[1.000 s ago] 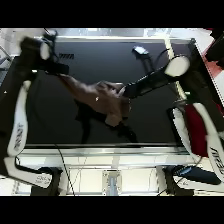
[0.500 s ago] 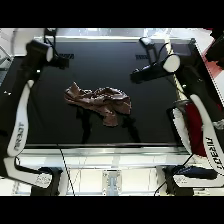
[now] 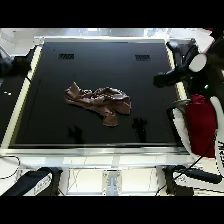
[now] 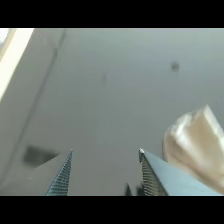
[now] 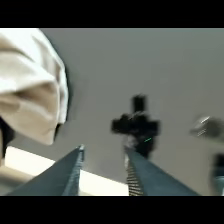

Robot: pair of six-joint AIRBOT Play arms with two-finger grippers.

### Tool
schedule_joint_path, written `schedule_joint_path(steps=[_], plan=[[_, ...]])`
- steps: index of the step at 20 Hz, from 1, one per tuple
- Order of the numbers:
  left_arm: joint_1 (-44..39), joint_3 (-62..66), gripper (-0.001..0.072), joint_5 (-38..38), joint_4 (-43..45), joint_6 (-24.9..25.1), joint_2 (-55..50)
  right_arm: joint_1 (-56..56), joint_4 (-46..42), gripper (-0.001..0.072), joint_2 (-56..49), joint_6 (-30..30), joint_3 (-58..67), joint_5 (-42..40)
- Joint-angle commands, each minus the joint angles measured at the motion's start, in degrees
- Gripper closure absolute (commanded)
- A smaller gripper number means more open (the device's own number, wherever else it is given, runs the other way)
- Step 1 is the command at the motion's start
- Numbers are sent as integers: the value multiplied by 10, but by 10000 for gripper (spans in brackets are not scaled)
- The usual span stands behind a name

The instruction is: Fold the shirts.

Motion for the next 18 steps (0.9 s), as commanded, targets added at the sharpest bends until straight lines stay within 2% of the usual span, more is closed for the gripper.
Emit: schedule_joint_path(steps=[1,3,4,7,8,9,10,18], plan=[[9,-206,211,4,-32,-93,136,-5,153,365,2,-2,-148,-127],[9,-287,210,20,-62,-146,182,2,256,365,2,-14,-243,-229],[9,-310,211,21,-81,-158,193,10,274,364,2,-36,-273,-251],[9,-348,211,33,-147,-157,191,47,277,363,-23,-68,-308,-264],[9,-355,211,43,-166,-157,187,57,280,339,-37,-76,-306,-269],[9,-358,210,51,-179,-157,183,66,285,218,-50,-76,-306,-285],[9,-359,211,58,-189,-157,178,72,296,205,-61,-76,-306,-299],[7,-359,211,123,-255,-157,133,78,314,208,-108,-87,-279,-342]])
